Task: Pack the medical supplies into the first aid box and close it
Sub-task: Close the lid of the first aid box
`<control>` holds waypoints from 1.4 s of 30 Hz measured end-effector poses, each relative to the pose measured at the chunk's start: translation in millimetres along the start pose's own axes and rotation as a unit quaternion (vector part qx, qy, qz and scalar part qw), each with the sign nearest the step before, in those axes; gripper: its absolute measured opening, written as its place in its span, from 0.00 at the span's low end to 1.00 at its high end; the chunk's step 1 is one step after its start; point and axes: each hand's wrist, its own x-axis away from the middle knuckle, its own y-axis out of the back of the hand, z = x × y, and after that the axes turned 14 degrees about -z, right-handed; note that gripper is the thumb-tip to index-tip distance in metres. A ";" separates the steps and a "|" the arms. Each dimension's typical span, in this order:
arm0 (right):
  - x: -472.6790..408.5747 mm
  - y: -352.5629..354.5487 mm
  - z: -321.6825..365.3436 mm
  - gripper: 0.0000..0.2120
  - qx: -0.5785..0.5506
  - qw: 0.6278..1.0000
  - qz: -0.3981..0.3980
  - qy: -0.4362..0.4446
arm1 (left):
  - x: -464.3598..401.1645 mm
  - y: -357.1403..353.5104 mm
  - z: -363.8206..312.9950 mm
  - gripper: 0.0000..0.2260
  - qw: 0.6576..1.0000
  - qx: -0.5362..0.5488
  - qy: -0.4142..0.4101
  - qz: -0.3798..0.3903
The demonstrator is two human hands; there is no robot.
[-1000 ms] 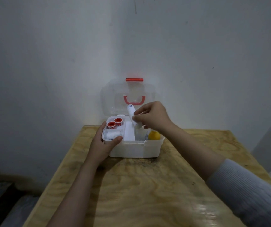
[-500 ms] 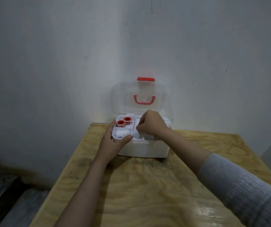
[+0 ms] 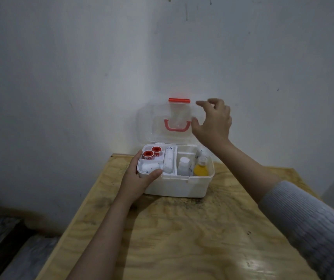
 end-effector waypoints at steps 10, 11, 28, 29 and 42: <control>27.9 14.0 -6.7 0.20 -0.058 0.998 -0.006 0.008 | -0.9 -0.4 -3.1 0.41 1.000 -0.018 0.008 0.013; 37.8 18.3 -7.9 0.19 -0.071 0.997 -0.015 0.010 | -1.0 0.4 -3.7 0.47 0.999 -0.033 0.015 0.006; 113.6 43.7 -16.9 0.09 -0.179 0.983 0.037 0.002 | 12.9 -14.9 -28.9 0.19 0.991 -0.060 -0.058 -0.108; 109.3 40.3 -14.3 0.09 -0.190 0.980 0.054 -0.002 | 13.2 -14.3 -28.9 0.19 0.991 -0.058 -0.057 -0.107; 102.3 30.5 -14.9 0.20 -0.227 0.955 0.164 -0.096 | 14.2 -13.5 -26.5 0.17 0.992 -0.043 -0.057 -0.102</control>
